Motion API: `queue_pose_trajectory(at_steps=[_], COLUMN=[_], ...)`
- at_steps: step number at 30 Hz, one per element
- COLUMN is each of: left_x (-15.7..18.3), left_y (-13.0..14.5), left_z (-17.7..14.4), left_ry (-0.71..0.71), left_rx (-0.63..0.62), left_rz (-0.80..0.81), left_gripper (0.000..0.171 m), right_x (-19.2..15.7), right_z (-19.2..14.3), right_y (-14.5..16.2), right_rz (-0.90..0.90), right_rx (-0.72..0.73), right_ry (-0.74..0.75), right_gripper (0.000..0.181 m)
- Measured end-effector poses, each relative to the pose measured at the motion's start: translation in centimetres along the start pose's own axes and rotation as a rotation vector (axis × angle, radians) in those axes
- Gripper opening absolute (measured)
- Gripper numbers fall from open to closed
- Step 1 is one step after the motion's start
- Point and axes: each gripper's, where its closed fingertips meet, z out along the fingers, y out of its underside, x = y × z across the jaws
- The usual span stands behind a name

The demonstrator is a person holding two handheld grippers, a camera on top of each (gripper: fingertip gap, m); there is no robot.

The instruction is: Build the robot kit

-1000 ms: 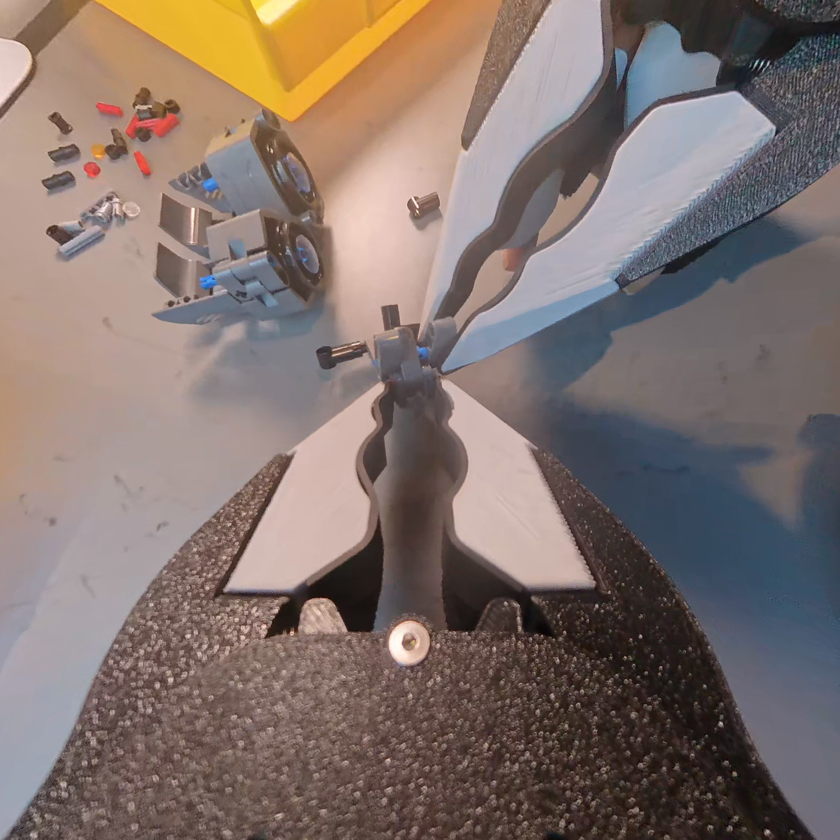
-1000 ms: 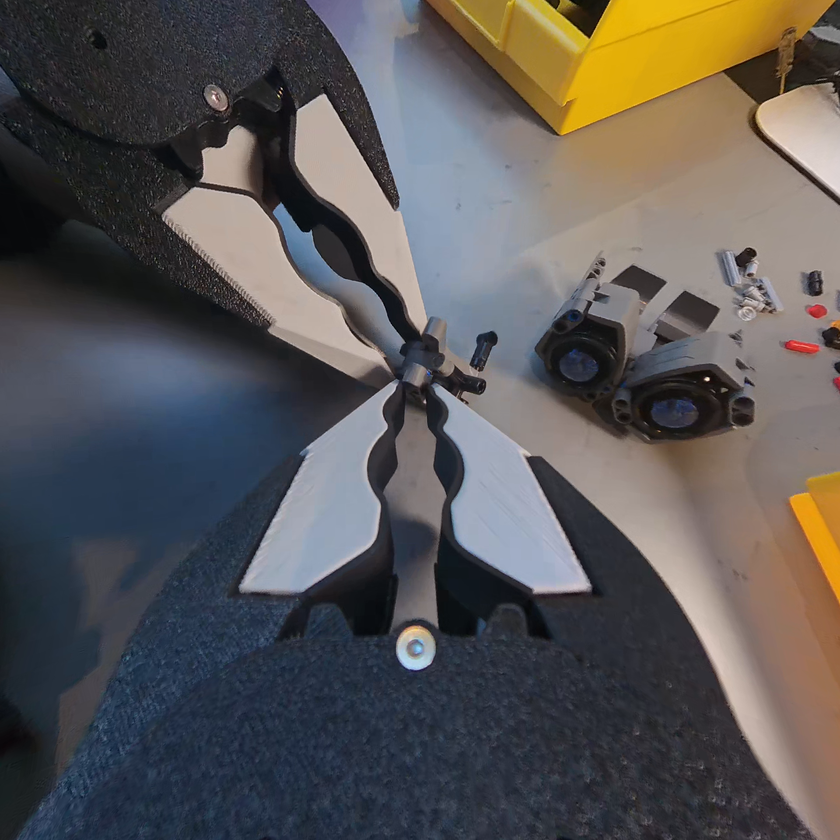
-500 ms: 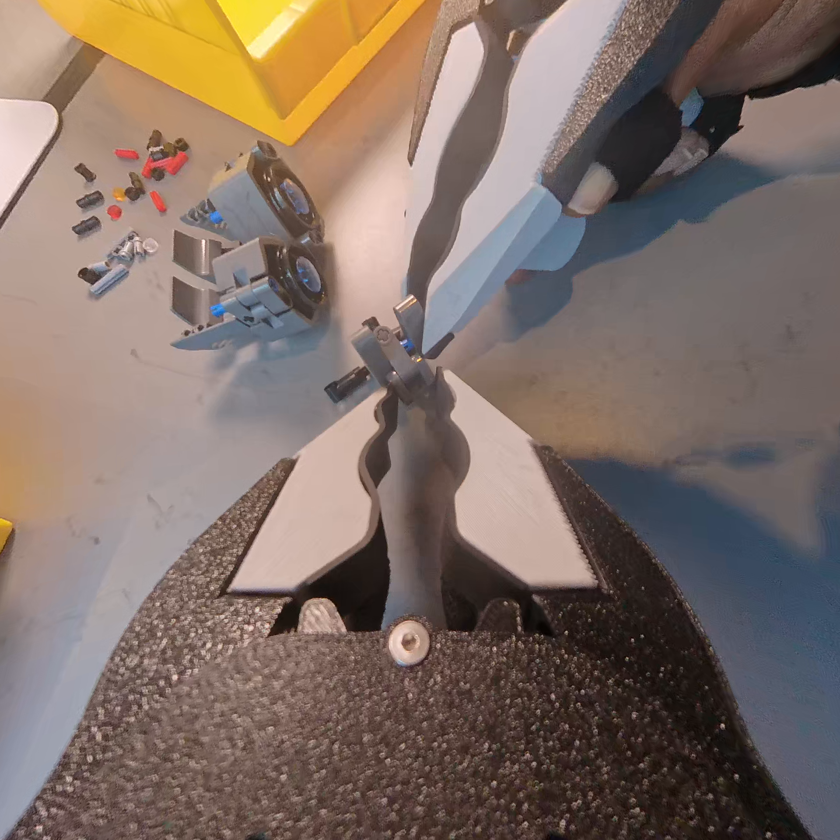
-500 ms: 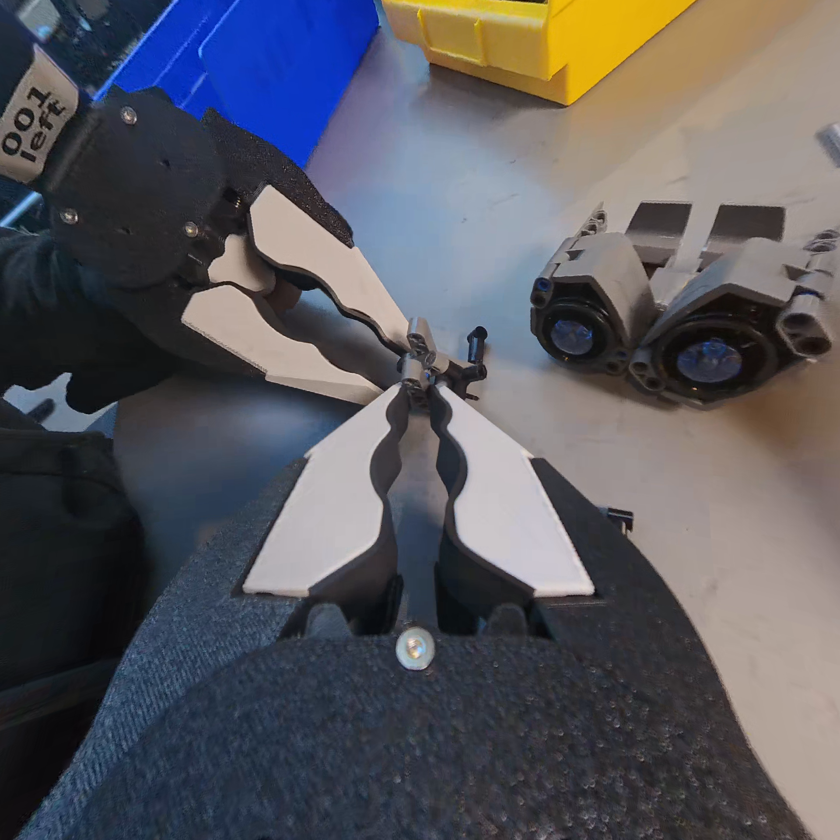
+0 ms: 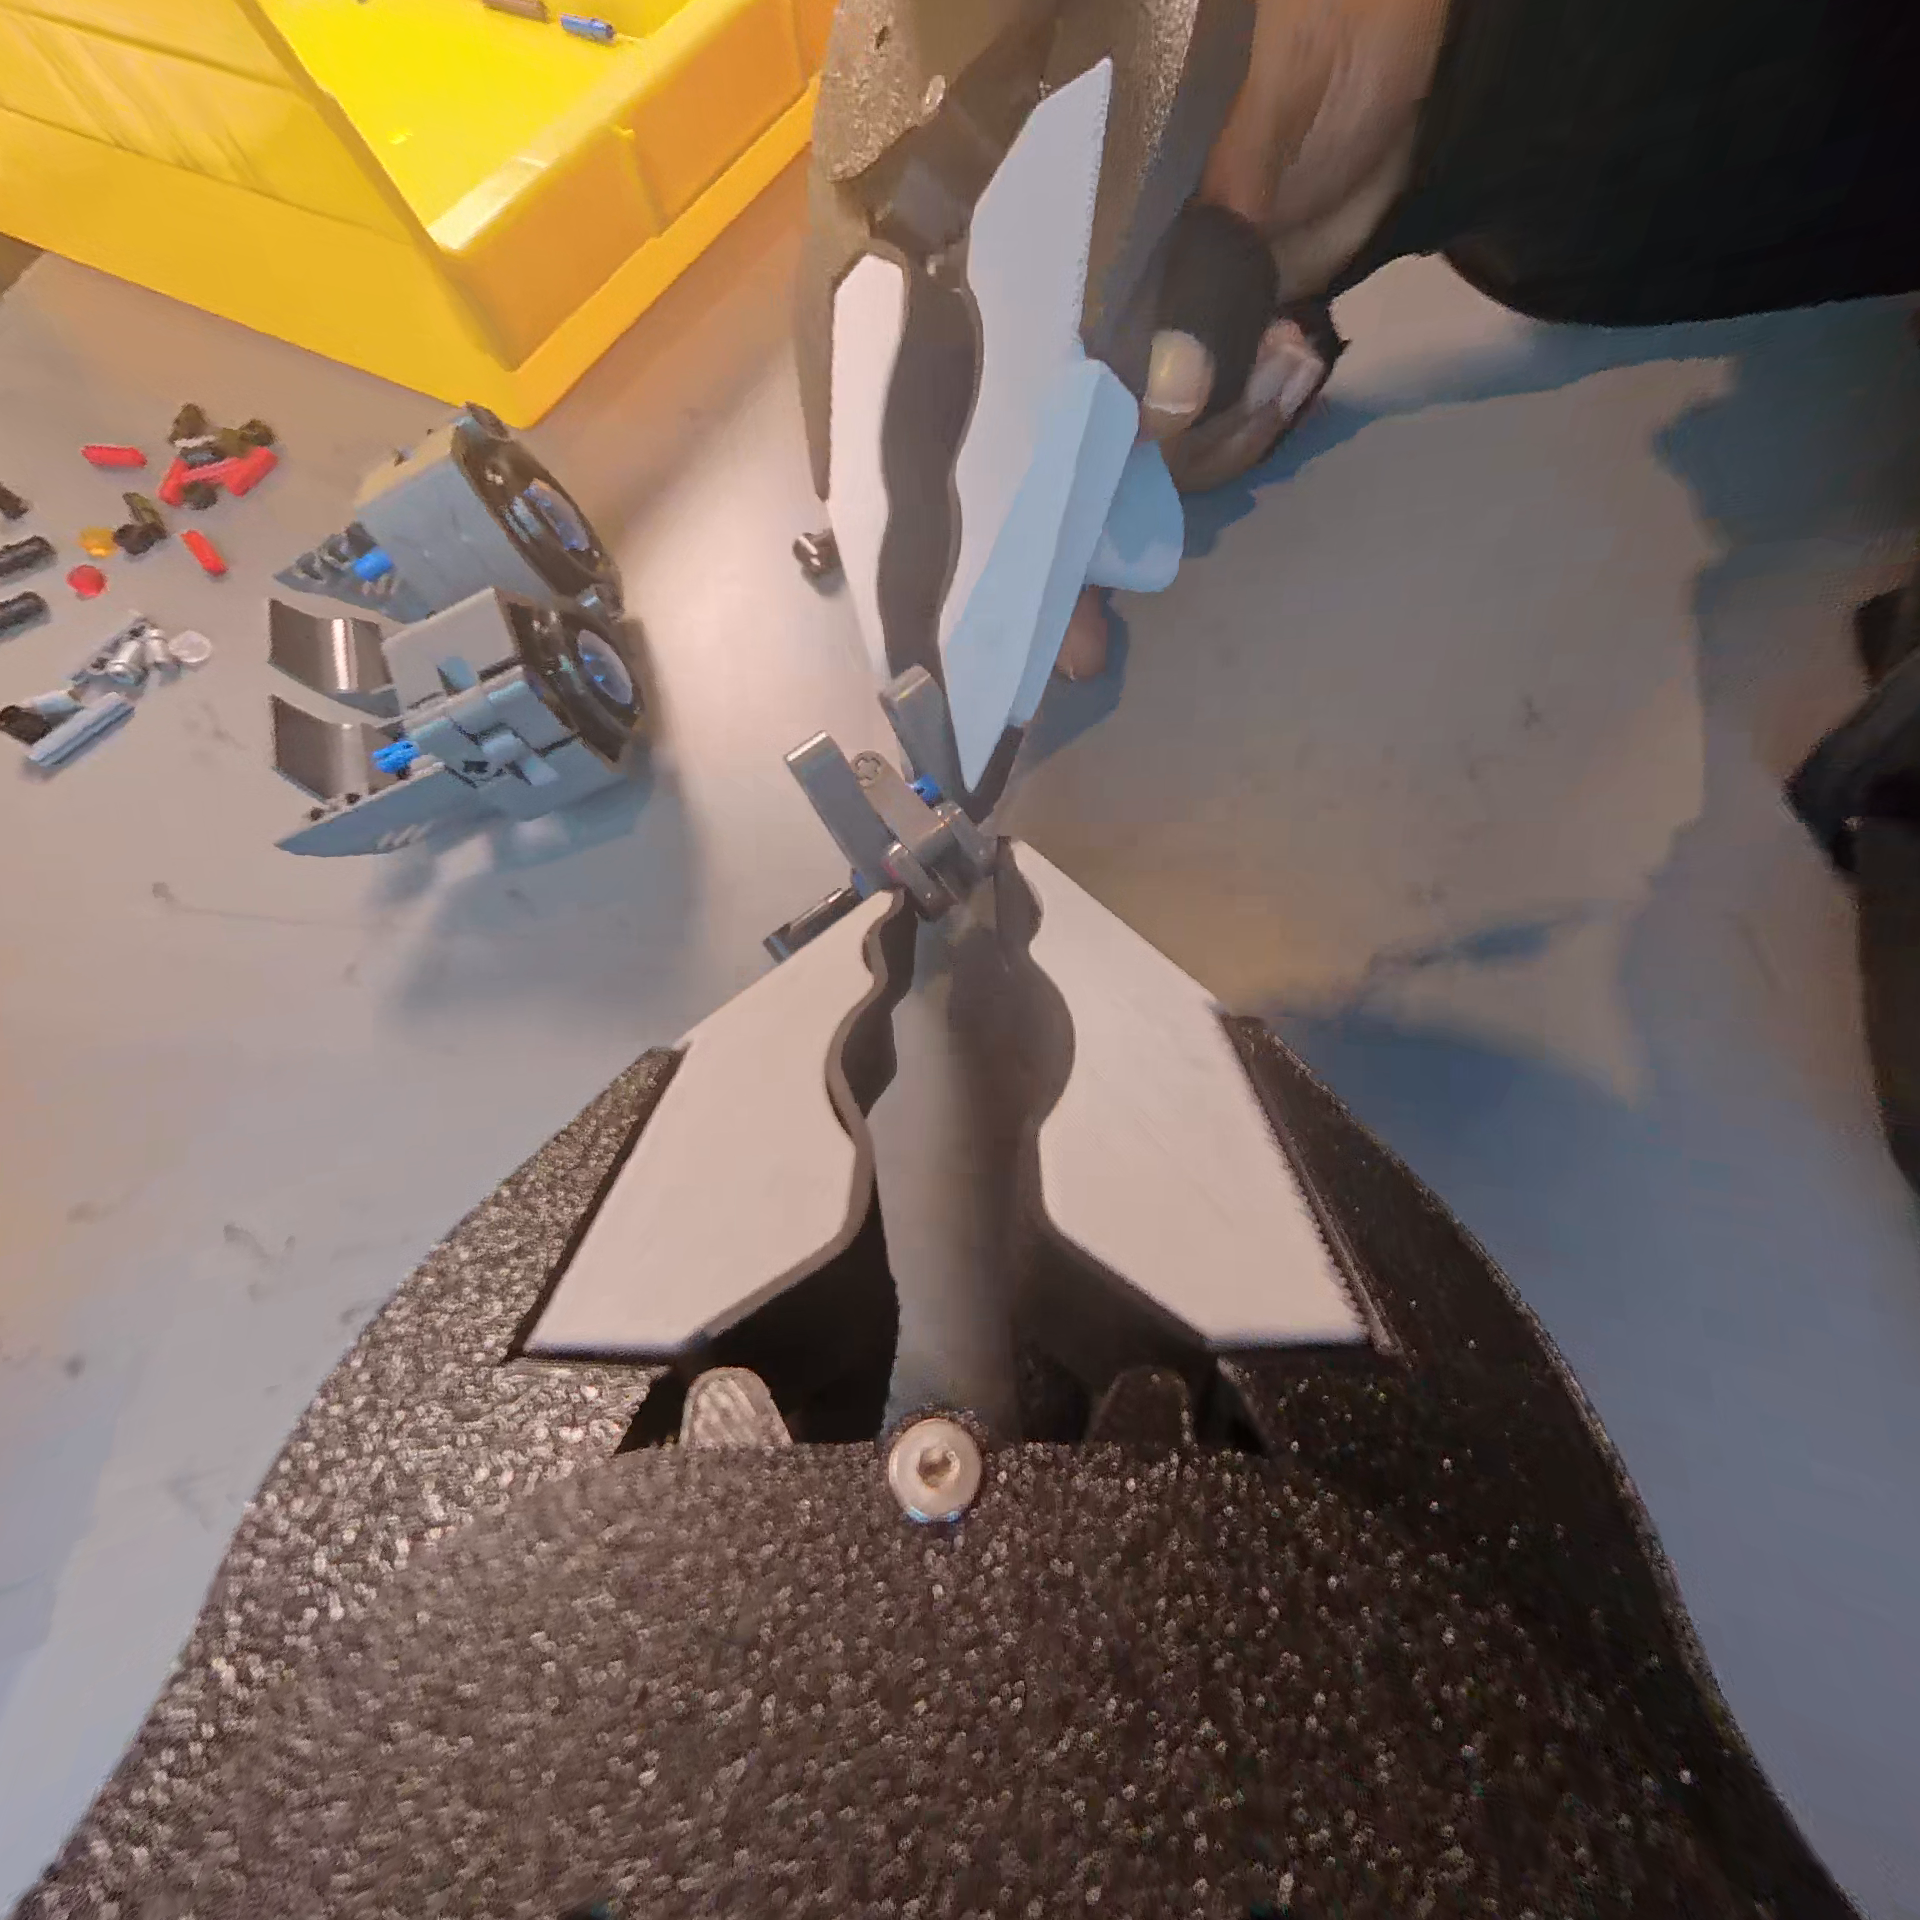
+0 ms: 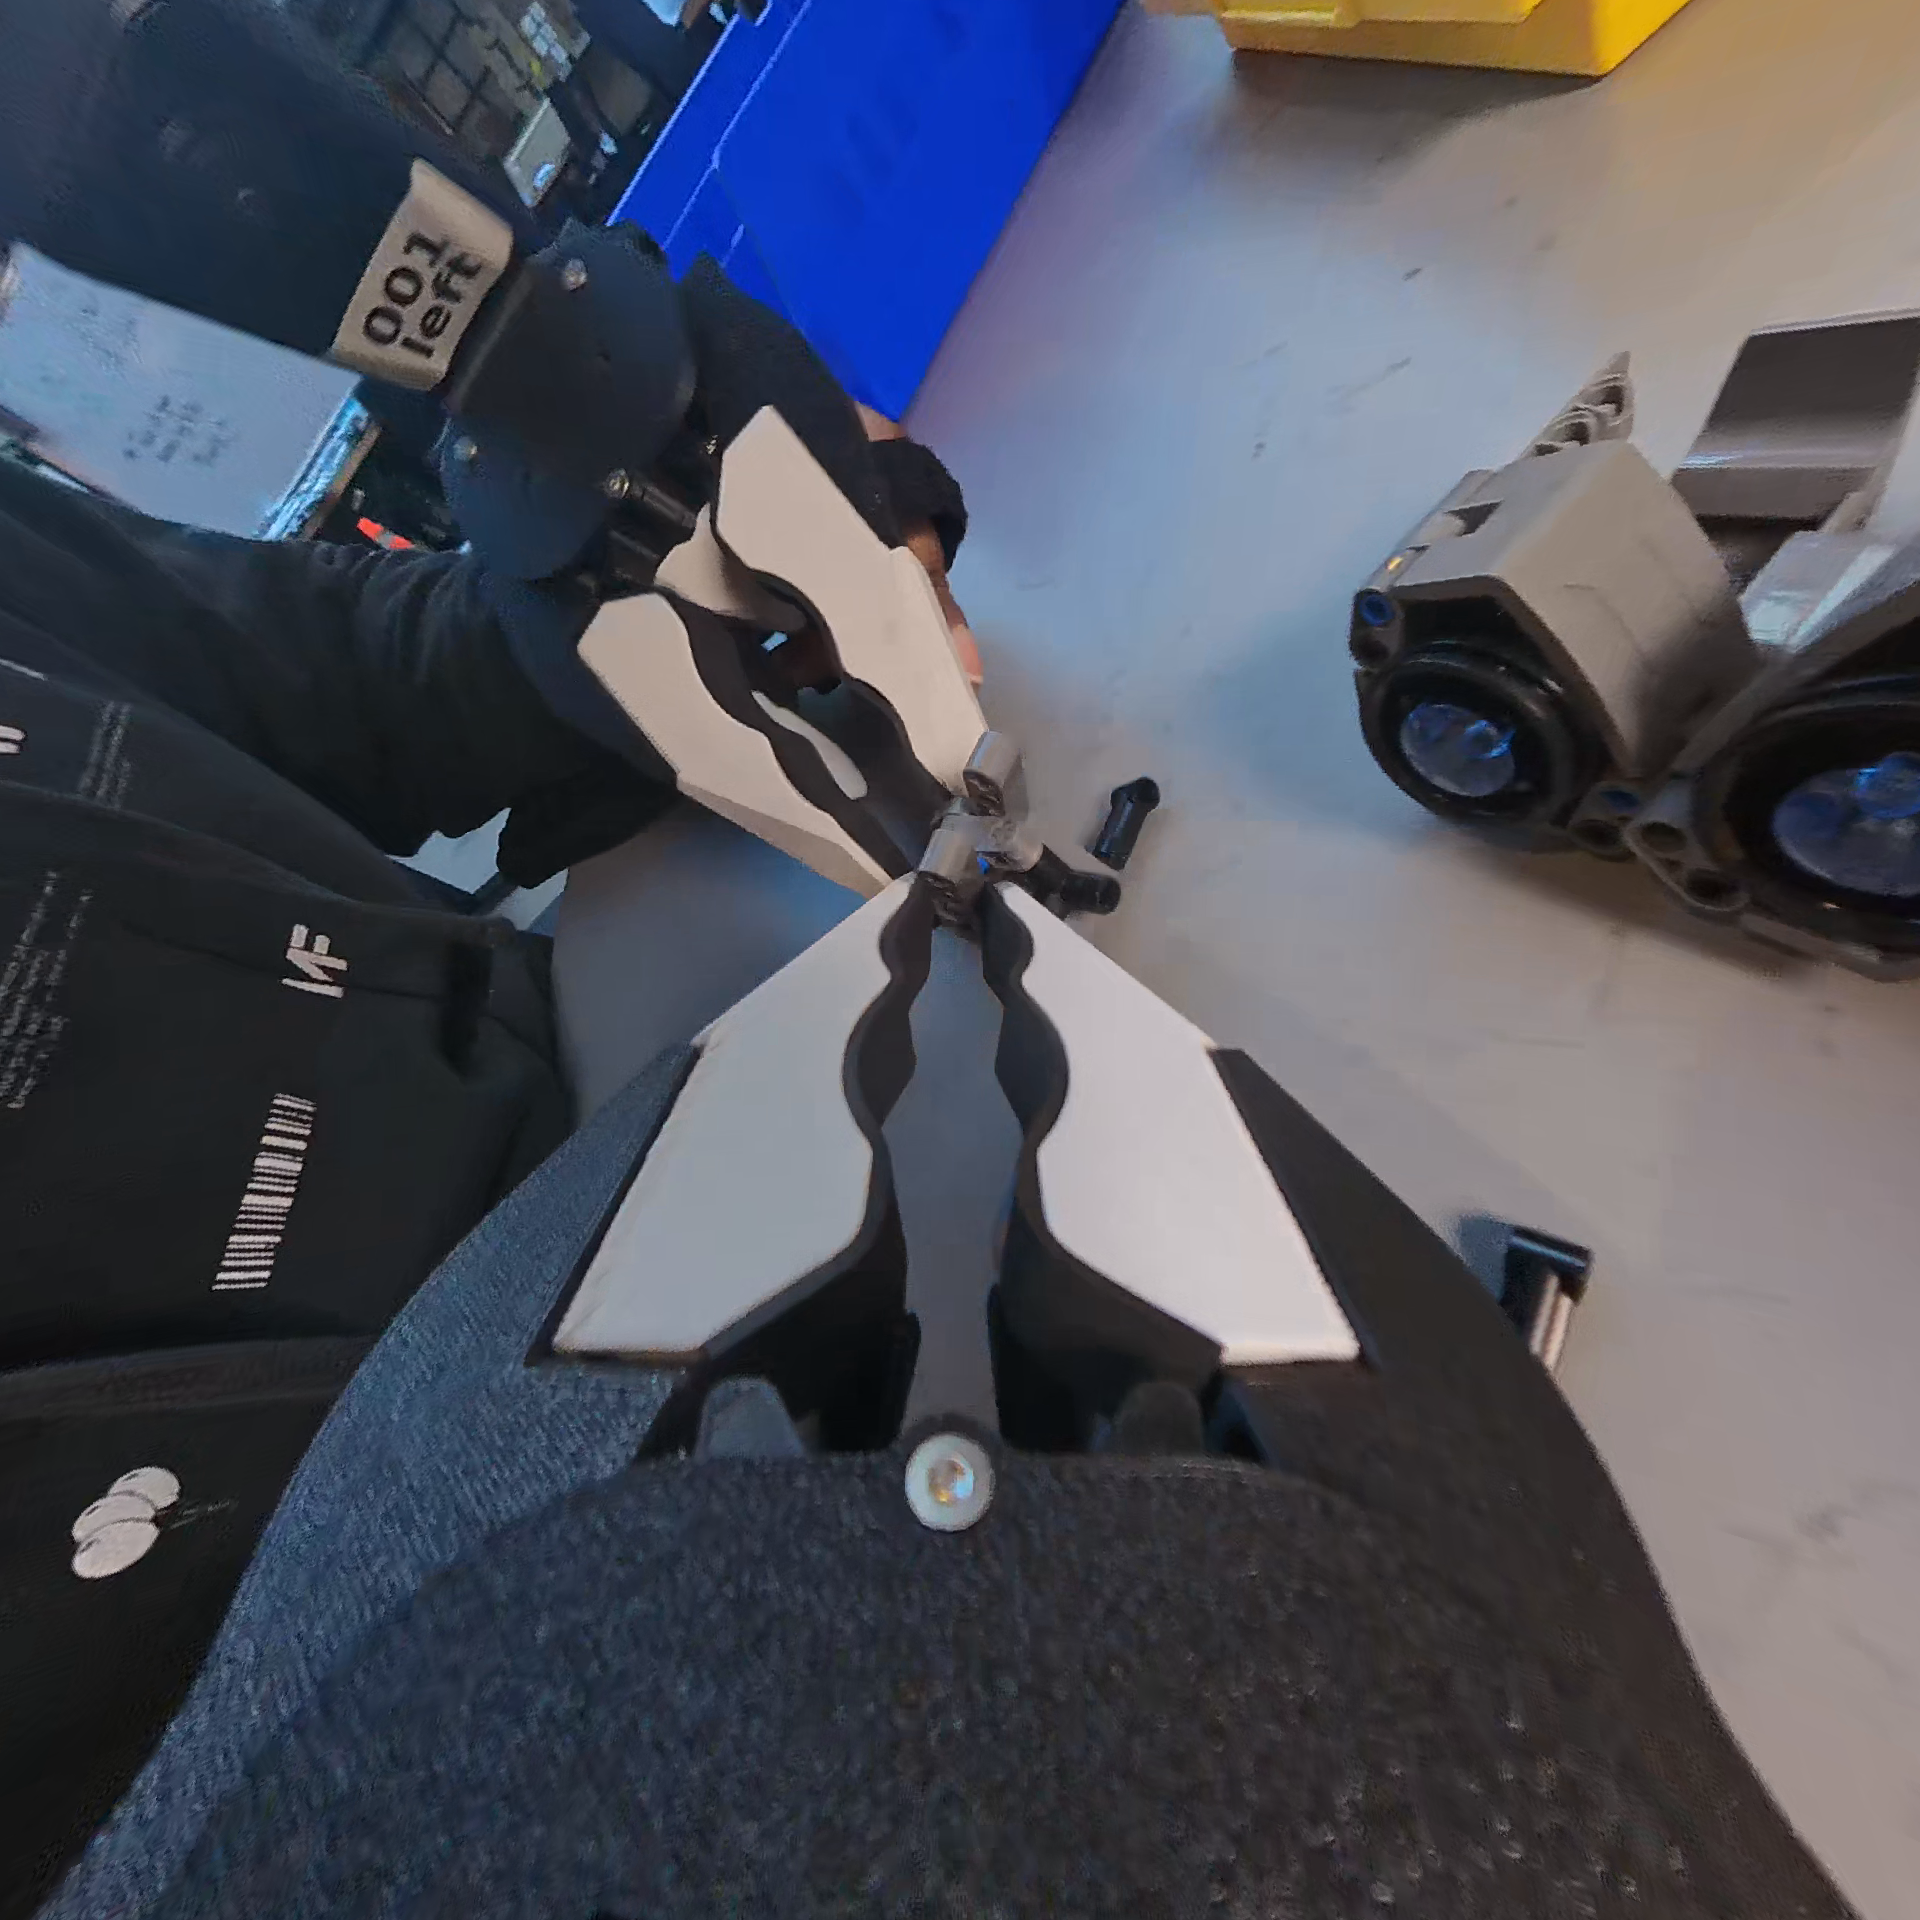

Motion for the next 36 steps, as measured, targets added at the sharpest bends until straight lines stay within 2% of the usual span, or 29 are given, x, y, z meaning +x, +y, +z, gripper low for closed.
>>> queue_pose_trajectory(at_steps=[3, 6, 9, 13, 15, 16, 19, 25, 31, 36], left_x=[-0.2, 0.0, 0.2, 1.2, 1.8, 2.0, 2.8, 3.1, 3.1, 3.4], left_y=[-0.5, -0.9, -0.8, -1.1, -1.2, -1.1, -0.8, -1.7, -2.0, -2.0], left_z=[-0.4, -0.8, -1.2, -1.0, -0.9, -0.9, -1.0, -2.0, -2.1, -2.2], left_ry=[0.045, 0.063, 0.060, 0.092, 0.112, 0.125, 0.190, 0.334, 0.383, 0.412], left_rx=[0.034, 0.058, 0.052, 0.049, 0.048, 0.049, 0.055, 0.126, 0.141, 0.141], left_rz=[-0.078, -0.079, -0.061, -0.031, -0.021, -0.023, -0.044, -0.170, -0.233, -0.247], left_gripper=[0.016, 0.017, 0.017, 0.017, 0.017, 0.016, 0.016, 0.016, 0.016, 0.015], right_x=[-0.4, -1.0, -1.2, -2.2, -2.0, -2.1, -2.4, -3.4, -3.7, -4.0], right_z=[-0.2, -0.6, -1.5, -0.4, 0.4, 0.6, 0.7, 0.5, 0.3, 0.3], right_y=[-0.2, 0.0, 0.3, -0.2, 0.1, 0.3, 0.7, 0.1, -0.1, 0.0], right_rz=[-0.073, -0.276, -0.495, -0.622, -0.683, -0.705, -0.702, -0.583, -0.487, -0.476], right_rx=[0.010, -0.035, -0.085, -0.071, -0.096, -0.104, -0.103, -0.042, -0.022, -0.018], right_ry=[0.004, 0.065, 0.164, 0.194, 0.224, 0.222, 0.170, 0.081, 0.040, 0.020], right_gripper=[0.009, 0.009, 0.020, 0.057, 0.052, 0.042, 0.029, 0.027, 0.027, 0.026])
